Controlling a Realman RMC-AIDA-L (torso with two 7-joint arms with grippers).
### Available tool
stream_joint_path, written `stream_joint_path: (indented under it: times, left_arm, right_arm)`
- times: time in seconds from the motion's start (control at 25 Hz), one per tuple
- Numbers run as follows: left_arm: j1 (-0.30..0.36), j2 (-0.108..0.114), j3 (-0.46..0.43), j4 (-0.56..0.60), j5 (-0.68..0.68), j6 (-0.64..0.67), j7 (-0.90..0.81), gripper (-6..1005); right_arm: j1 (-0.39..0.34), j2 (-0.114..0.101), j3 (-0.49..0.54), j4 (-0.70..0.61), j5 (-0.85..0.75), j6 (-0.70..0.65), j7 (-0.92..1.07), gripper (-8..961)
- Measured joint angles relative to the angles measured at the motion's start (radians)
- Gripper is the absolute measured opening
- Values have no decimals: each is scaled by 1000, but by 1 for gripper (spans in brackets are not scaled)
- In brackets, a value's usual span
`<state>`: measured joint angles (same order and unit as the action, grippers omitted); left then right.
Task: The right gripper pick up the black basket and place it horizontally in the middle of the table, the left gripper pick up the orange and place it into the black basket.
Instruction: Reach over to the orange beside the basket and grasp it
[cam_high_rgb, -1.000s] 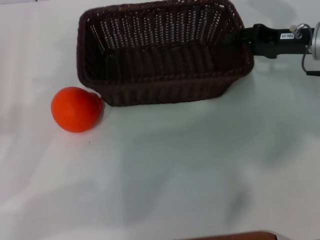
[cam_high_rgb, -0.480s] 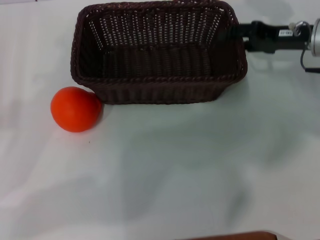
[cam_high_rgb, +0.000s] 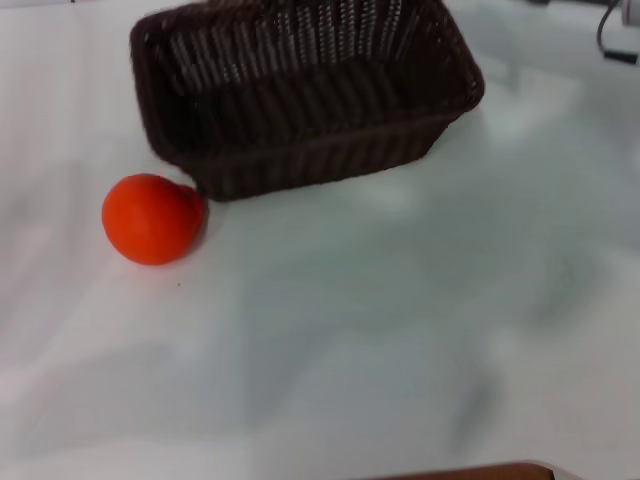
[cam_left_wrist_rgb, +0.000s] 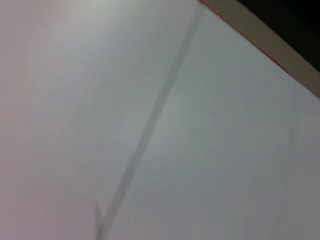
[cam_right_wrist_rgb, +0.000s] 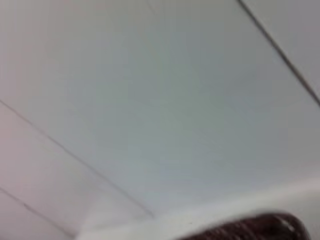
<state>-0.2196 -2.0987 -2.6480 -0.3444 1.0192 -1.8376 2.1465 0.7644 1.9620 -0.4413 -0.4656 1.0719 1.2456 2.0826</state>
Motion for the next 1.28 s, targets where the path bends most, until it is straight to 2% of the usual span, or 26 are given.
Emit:
stream_joint_path:
  times: [0.04,0.08,0.16,0.32,0.52,0.64,0.84,0.96,1.16,1.28]
  left_arm:
    - [2,38,58,-3,43,2,-18,511]
    - [4,55,79,-3,68,6,-26,512]
    - [8,68,91,-3,103,21,-35,513]
    - [20,80,99,-16,194,64,-58,516]
    - [11,93,114,-34,390,121,-73,529]
    - [3,83,130,-59,490,202,-92,539]
    - [-4,35,145,-112,588,340,-113,557]
    - [-13,11,155,-144,648,406,-131,682]
    - [-43,2,156,-145,734,452,-135,911]
    - [-54,-9,156,-145,759,481,-135,909]
  right_arm:
    - [-4,-4,0,0,31,0,-13,792]
    - [-8,-10,0,0,59,0,-24,792]
    - [-13,-18,0,-1,100,0,-36,792]
    - [-15,-21,0,-1,116,0,-39,792]
    - [-20,-21,1,-2,144,-1,-50,791]
    - [-26,-21,1,-2,172,-2,-60,791]
    - [-31,-18,1,-2,190,-3,-66,791]
    - [-31,-15,1,-2,191,-3,-67,789]
    - [-31,-12,1,1,193,-3,-67,787]
    - [-31,-10,1,4,194,-3,-67,788]
